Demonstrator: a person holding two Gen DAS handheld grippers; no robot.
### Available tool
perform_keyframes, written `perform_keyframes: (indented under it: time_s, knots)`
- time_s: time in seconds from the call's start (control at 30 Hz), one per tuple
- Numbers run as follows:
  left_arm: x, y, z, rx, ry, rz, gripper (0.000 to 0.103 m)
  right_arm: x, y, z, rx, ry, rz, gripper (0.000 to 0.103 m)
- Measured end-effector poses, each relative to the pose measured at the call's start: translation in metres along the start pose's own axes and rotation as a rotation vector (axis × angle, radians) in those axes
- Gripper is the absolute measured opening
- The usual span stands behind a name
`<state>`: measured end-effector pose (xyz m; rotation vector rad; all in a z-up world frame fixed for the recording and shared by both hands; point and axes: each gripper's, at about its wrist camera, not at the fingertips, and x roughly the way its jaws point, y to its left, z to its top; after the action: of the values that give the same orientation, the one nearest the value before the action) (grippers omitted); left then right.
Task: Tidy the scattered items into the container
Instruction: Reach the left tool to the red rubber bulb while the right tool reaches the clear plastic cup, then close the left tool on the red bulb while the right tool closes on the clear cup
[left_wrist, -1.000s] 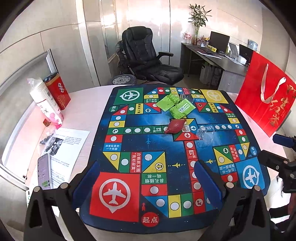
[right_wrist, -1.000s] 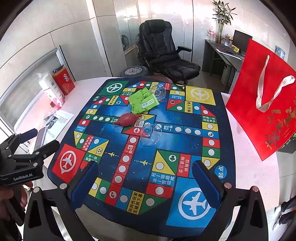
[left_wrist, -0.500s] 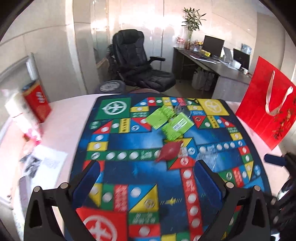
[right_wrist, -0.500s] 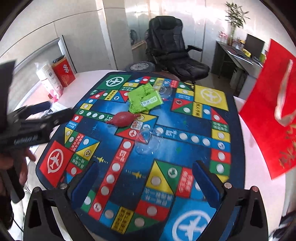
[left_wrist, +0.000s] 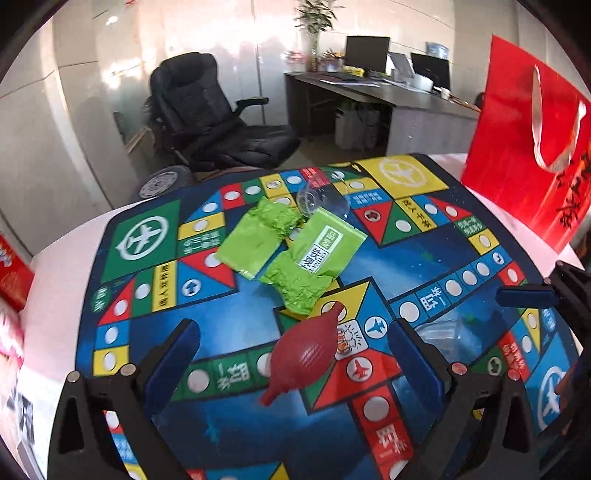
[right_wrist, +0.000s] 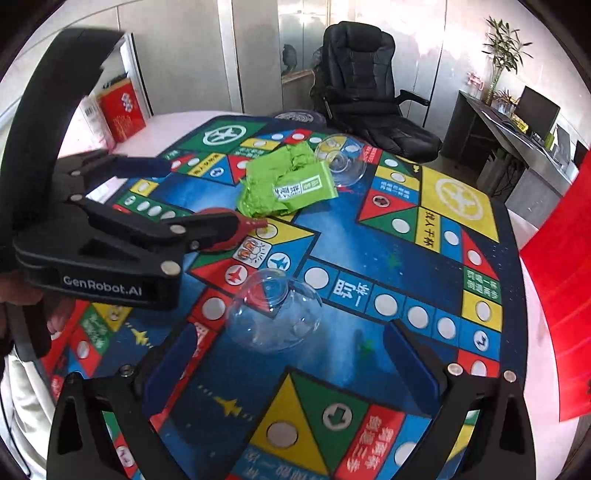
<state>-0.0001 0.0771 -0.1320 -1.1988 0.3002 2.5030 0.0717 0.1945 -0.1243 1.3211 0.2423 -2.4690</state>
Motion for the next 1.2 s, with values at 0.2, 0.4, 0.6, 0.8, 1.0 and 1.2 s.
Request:
perform_keyframes:
  time_s: [0.2, 0.4, 0.6, 0.8, 1.0, 1.2]
  knots:
    - [0.023, 0.000, 0.000, 0.004, 0.018, -0.016, 0.103, 0.027, 0.000, 0.001, -0.007, 0.034, -0.001, 0.103]
    - [0.037, -0.006, -0.005, 0.005, 0.035, -0.042, 0.103, 0.044, 0.000, 0.004, 0.005, 0.064, -0.009, 0.103]
    - [0.049, -0.012, -0.012, 0.013, 0.072, -0.062, 0.103, 0.049, 0.003, 0.003, -0.006, 0.059, -0.028, 0.103]
    - [0.052, -0.008, -0.012, -0.005, 0.068, -0.074, 0.103, 0.050, 0.003, 0.003, -0.010, 0.054, -0.028, 0.103]
    - [0.052, -0.008, -0.011, -0.008, 0.061, -0.075, 0.103, 0.050, 0.003, 0.004, -0.010, 0.048, -0.025, 0.103]
    - [0.046, -0.005, -0.008, -0.006, 0.054, -0.071, 0.066, 0.045, 0.000, 0.008, 0.002, 0.022, -0.028, 0.072]
